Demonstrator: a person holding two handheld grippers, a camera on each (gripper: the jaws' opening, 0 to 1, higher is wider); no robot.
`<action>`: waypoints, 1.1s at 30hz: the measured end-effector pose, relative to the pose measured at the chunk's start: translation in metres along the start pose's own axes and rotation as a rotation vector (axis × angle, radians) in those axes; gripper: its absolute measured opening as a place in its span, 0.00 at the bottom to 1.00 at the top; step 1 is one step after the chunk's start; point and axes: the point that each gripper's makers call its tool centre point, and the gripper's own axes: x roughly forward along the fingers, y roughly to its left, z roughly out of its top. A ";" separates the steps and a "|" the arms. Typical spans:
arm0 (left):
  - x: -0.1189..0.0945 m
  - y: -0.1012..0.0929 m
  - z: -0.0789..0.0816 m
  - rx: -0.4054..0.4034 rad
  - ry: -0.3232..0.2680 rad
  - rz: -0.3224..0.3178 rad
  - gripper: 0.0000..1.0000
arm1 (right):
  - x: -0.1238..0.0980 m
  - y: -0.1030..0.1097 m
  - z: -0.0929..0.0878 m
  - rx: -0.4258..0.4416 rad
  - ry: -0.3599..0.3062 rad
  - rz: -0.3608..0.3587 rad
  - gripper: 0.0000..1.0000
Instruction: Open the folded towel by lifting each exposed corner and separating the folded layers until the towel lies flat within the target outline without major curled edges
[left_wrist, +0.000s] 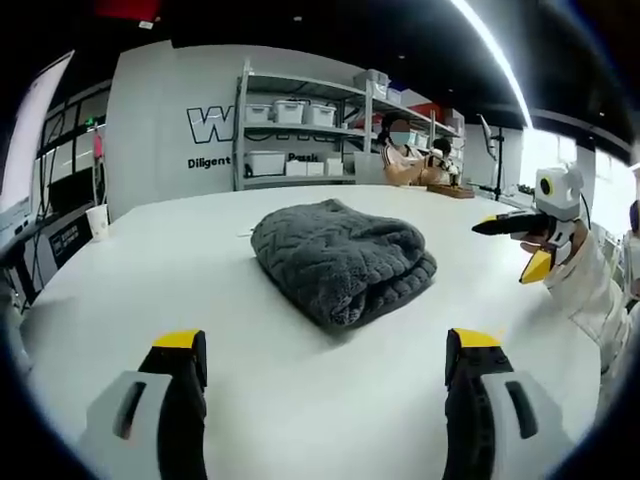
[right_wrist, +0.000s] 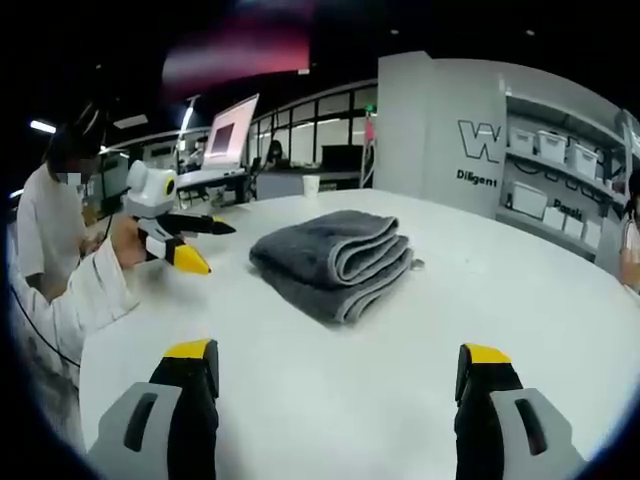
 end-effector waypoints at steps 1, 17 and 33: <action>0.000 0.000 0.000 0.000 0.000 0.000 0.98 | 0.000 0.000 0.000 0.000 0.000 0.000 0.98; -0.001 0.002 0.001 0.002 -0.002 0.008 0.98 | 0.001 0.001 -0.003 -0.001 0.017 0.004 0.97; -0.001 0.001 0.000 0.004 0.002 0.007 0.98 | 0.001 0.001 -0.006 0.004 0.029 0.006 0.97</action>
